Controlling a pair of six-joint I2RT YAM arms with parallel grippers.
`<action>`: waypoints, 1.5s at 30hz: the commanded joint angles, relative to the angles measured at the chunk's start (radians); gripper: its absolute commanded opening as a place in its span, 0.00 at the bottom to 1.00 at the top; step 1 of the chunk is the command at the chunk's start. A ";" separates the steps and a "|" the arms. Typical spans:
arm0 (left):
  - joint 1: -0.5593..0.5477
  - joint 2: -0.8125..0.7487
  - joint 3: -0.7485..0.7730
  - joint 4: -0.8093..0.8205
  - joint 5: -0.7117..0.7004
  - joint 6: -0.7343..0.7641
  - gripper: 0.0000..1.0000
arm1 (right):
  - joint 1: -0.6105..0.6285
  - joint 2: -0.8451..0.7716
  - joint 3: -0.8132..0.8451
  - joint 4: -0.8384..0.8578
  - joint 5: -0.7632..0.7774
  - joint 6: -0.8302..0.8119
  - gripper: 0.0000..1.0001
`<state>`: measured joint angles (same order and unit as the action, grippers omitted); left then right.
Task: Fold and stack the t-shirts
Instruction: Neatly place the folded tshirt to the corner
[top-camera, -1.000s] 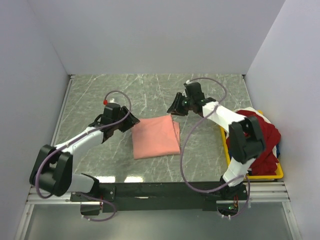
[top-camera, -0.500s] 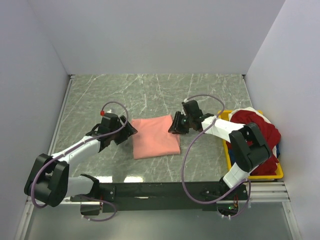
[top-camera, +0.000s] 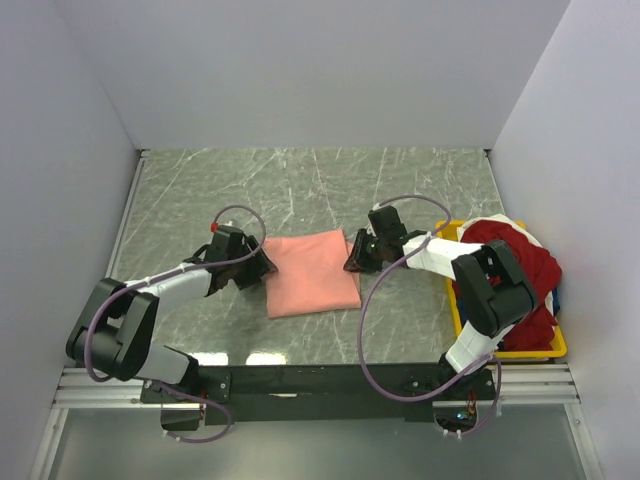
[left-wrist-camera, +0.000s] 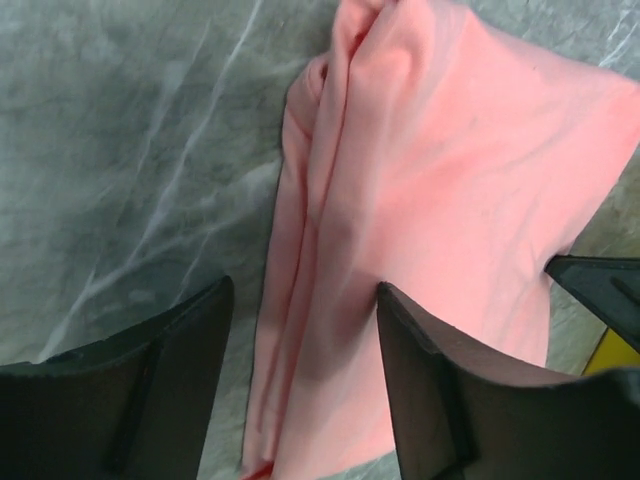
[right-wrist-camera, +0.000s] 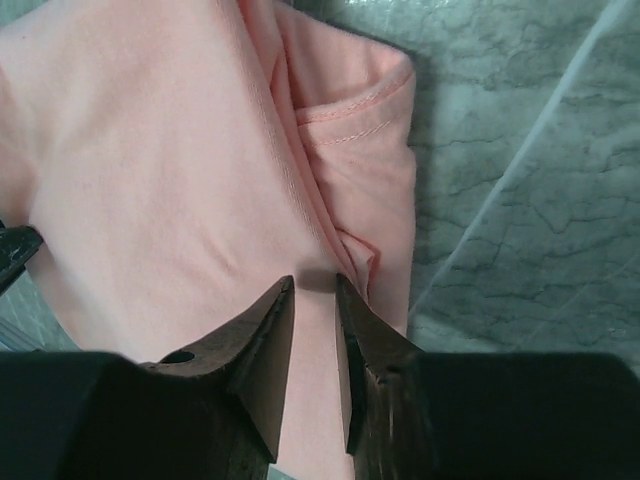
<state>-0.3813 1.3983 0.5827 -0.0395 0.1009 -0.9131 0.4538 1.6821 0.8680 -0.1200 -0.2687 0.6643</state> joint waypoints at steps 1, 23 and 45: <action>-0.005 0.050 0.014 0.020 0.005 0.026 0.64 | -0.023 -0.012 -0.024 0.002 0.063 -0.009 0.31; -0.013 0.408 0.724 -0.552 -0.599 0.178 0.01 | -0.021 -0.565 -0.033 -0.193 0.063 -0.051 0.42; 0.409 1.001 1.454 -0.317 -0.811 0.687 0.00 | -0.020 -0.779 -0.237 -0.196 -0.085 -0.126 0.41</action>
<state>-0.0097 2.3573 1.9366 -0.4690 -0.6819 -0.3420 0.4358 0.9276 0.6724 -0.3317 -0.3012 0.5648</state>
